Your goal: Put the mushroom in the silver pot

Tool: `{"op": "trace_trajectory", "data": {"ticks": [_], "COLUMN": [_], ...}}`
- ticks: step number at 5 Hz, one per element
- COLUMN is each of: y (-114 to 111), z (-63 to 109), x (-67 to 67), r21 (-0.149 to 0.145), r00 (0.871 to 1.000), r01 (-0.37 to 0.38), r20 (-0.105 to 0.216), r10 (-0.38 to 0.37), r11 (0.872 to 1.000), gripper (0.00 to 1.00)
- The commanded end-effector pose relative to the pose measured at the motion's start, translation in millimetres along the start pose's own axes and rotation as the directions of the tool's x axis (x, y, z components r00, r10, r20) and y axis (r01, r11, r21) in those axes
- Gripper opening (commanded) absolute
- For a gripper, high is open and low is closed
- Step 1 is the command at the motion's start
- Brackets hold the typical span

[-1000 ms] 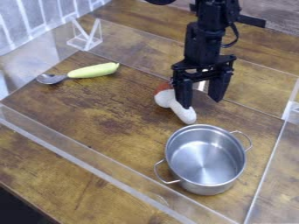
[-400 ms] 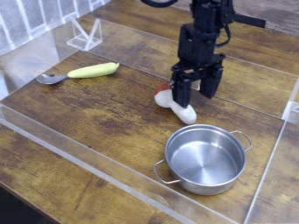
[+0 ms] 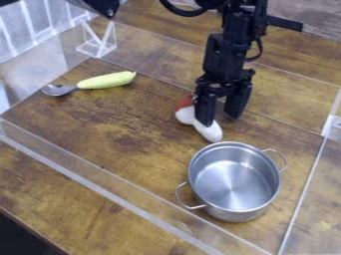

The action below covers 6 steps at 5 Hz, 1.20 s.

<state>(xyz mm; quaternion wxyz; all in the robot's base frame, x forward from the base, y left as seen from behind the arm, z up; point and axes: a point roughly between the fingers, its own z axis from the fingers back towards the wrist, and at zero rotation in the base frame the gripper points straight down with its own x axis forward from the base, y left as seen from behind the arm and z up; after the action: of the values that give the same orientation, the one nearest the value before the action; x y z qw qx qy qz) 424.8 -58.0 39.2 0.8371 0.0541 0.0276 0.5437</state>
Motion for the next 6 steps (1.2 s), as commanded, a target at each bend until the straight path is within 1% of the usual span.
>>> {"op": "trace_trajectory", "data": {"ticks": [1, 2, 3, 4, 5, 6], "y": [-0.1, -7.9, 3.3, 17.0, 26.4, 37.3], "z": [2.1, 0.1, 19.4, 42.2, 70.1, 101.5], "x": [1.5, 0.7, -4.4, -9.7, -16.0, -25.3], "r21": [-0.009, -0.008, -0.034, -0.059, -0.073, -0.094], "r00": [1.0, 1.0, 0.999, 0.997, 0.995, 0.995], "r01": [0.0, 0.023, 0.046, 0.072, 0.089, 0.09], "r20": [0.005, 0.009, -0.005, -0.011, -0.028, -0.033], "r10": [0.0, -0.023, -0.046, -0.072, -0.091, -0.094], "r11": [1.0, 1.0, 0.998, 0.996, 0.993, 0.991], "gripper": [1.0, 0.0, 0.0, 0.0, 0.0, 0.0]}}
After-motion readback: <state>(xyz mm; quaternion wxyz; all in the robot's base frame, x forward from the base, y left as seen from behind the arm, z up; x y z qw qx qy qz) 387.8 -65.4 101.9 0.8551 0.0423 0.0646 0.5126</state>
